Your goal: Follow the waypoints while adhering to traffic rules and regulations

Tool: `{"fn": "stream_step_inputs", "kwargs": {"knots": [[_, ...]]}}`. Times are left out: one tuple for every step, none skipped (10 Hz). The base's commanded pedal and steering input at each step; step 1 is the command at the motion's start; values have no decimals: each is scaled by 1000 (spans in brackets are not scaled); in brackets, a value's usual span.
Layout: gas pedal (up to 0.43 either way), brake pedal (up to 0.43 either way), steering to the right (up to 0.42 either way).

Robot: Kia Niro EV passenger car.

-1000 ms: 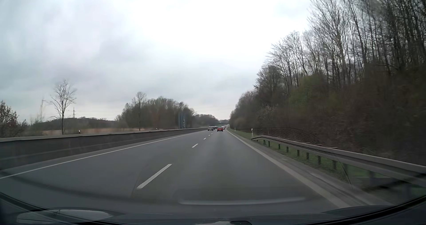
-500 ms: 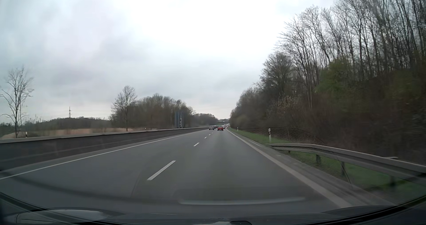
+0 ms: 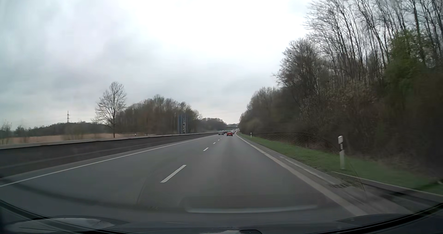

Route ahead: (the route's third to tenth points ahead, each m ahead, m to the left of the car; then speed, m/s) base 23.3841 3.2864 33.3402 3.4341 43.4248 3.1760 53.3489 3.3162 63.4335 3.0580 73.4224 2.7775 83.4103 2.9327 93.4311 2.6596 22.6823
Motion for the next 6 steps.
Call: {"fn": "stream_step_inputs", "kwargs": {"knots": [[268,0,0],[268,0,0],[268,0,0],[268,0,1],[268,0,0],[268,0,0]]}}
